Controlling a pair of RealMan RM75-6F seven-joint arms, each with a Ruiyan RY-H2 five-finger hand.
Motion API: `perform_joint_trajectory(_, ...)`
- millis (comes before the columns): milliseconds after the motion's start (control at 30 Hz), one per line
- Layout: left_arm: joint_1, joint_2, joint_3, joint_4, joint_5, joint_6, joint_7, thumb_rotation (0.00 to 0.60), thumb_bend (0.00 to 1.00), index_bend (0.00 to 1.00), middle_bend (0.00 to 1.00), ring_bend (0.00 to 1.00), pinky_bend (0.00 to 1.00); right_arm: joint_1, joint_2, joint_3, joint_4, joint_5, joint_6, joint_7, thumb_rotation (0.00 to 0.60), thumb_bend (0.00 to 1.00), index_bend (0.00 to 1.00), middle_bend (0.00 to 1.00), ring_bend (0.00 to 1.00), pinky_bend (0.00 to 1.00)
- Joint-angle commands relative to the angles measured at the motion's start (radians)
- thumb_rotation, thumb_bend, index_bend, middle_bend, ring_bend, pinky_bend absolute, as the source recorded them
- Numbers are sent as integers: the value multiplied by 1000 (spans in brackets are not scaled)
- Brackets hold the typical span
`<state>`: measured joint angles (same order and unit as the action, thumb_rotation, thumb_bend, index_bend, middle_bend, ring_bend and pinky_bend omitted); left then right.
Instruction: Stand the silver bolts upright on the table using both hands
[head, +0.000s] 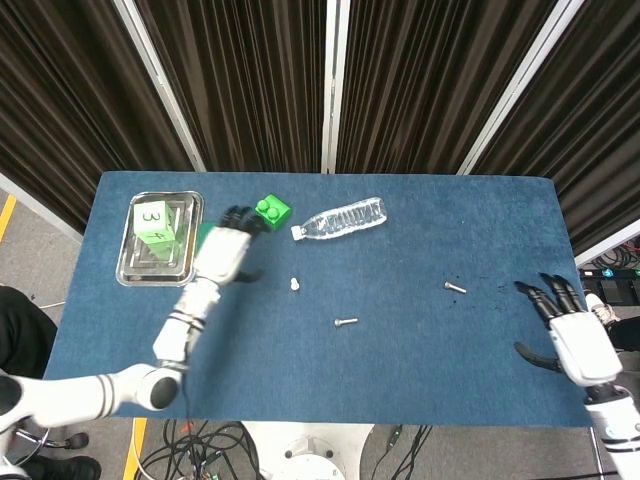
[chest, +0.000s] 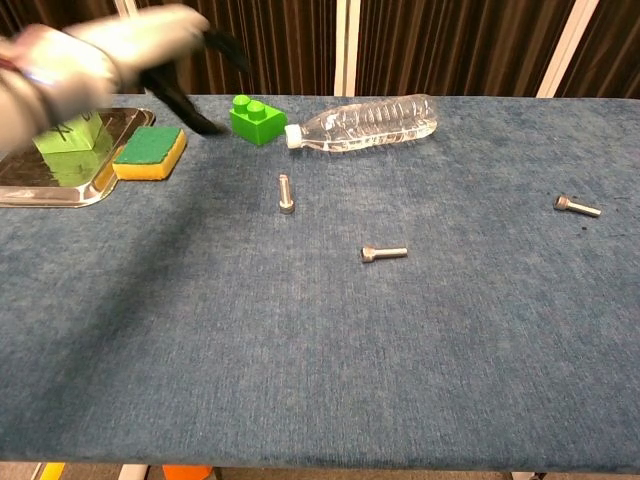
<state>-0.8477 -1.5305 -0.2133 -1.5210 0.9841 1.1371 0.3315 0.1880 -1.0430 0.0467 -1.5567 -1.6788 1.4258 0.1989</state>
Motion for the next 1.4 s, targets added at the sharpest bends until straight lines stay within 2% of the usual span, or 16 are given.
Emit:
perform_joint_trajectory(33, 124, 127, 44, -101, 112, 138, -58, 600, 176, 265, 177, 41, 1, 60, -3, -2, -18, -38, -64, 2, 600, 126, 250, 244, 0, 0)
perform_joint_trajectory(133, 194, 190, 72, -141, 161, 202, -100, 600, 176, 273, 177, 41, 0, 130, -27, 13, -27, -43, -146, -15, 600, 146, 357, 245, 0, 0)
perform_joint_trajectory(200, 244, 220, 97, -153, 193, 244, -124, 600, 176, 276, 177, 41, 0, 182, -56, 30, -29, -24, -215, -29, 600, 151, 391, 245, 0, 0)
perform_joint_trajectory(367, 332, 267, 144, -170, 264, 323, -141, 600, 176, 282, 177, 41, 0, 301, -137, 71, -29, 45, -384, -83, 600, 152, 414, 244, 0, 0)
perform_joint_trajectory(567, 408, 315, 179, -193, 340, 374, -166, 600, 176, 290, 177, 41, 0, 412, -280, 116, 3, 154, -518, -251, 600, 151, 445, 245, 0, 0)
perform_joint_trajectory(800, 464, 362, 230, -232, 391, 351, -191, 600, 176, 293, 177, 41, 0, 478, -404, 127, 44, 260, -582, -433, 600, 150, 455, 245, 0, 0)
perform_joint_trajectory(967, 511, 368, 240, -215, 382, 345, -242, 600, 176, 294, 177, 41, 0, 508, -492, 130, 93, 339, -597, -514, 600, 144, 474, 246, 0, 0)
perform_joint_trajectory(1233, 596, 368, 269, -168, 429, 392, -298, 600, 176, 294, 177, 41, 0, 529, -580, 123, 146, 412, -593, -556, 600, 137, 483, 248, 0, 0)
perform_joint_trajectory(1400, 623, 357, 266, -149, 450, 398, -326, 600, 175, 294, 177, 41, 0, 541, -618, 120, 164, 438, -587, -569, 600, 137, 498, 252, 0, 0)
